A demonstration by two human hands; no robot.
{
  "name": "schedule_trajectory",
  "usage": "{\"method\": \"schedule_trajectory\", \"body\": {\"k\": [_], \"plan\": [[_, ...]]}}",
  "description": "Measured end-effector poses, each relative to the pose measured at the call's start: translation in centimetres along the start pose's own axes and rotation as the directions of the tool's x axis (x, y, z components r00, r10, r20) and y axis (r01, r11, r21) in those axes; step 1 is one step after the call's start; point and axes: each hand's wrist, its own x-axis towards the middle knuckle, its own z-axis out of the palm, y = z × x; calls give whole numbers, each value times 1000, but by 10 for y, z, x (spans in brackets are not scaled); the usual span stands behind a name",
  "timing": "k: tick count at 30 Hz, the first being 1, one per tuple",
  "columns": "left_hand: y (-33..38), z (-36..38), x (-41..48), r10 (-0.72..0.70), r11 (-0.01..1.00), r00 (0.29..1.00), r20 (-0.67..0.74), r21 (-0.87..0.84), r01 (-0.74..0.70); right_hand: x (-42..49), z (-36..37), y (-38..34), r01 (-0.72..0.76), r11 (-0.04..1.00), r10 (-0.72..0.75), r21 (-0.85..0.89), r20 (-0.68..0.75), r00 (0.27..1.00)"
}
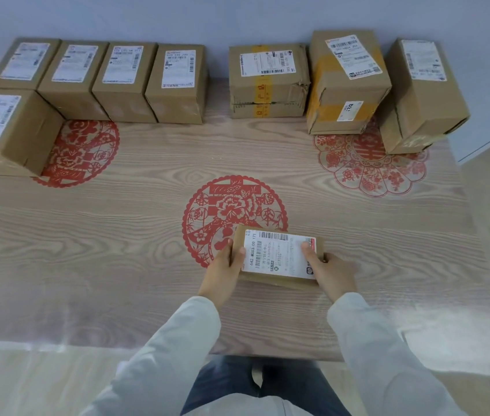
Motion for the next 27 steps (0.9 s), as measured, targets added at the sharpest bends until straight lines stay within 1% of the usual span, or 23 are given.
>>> {"method": "schedule_trajectory", "body": {"k": [2,4,5,6,7,8,9,10,11,12,14,18,20,22,27], "plan": [[-5,3,1,-28,1000,999,20,-10,28,3,6,0,-3,999,2,-32,-27,1000],[-5,3,-1,-31,998,999,24,-46,32,3,13,1,16,997,-24,-70,-122,992],[-2,3,-1,-39,996,999,17,-76,40,1,14,0,45,990,-70,-132,-196,978],[0,3,-1,-37,994,999,0,-107,37,-4,15,-2,103,971,-160,-216,-268,950],[3,2,-2,-35,992,999,-23,-121,32,-9,16,-5,187,932,-283,-311,-301,911],[5,3,-1,-38,991,998,-42,-126,32,-12,18,-9,276,870,-407,-408,-279,870],[7,3,0,-38,992,998,-59,-121,30,-14,22,-14,355,796,-507,-490,-220,833],[6,4,3,-38,993,997,-65,-114,31,-11,29,-17,416,716,-578,-560,-142,803],[6,6,5,-32,994,997,-65,-109,25,-8,34,-20,455,649,-615,-610,-69,785],[4,8,7,-25,994,998,-63,-111,18,-4,39,-22,477,599,-636,-643,-19,771],[2,12,9,-25,993,998,-52,-118,19,3,48,-27,503,546,-647,-670,43,761],[-1,15,11,-23,988,999,-34,-151,18,8,54,-24,514,495,-687,-700,47,725],[-1,15,11,-20,987,999,-32,-162,14,9,55,-24,516,498,-692,-697,39,721],[0,14,11,-24,983,999,-35,-182,17,7,55,-27,506,499,-677,-704,48,735],[2,15,11,-17,978,999,-38,-210,8,9,50,-30,524,534,-664,-663,56,746]]}}
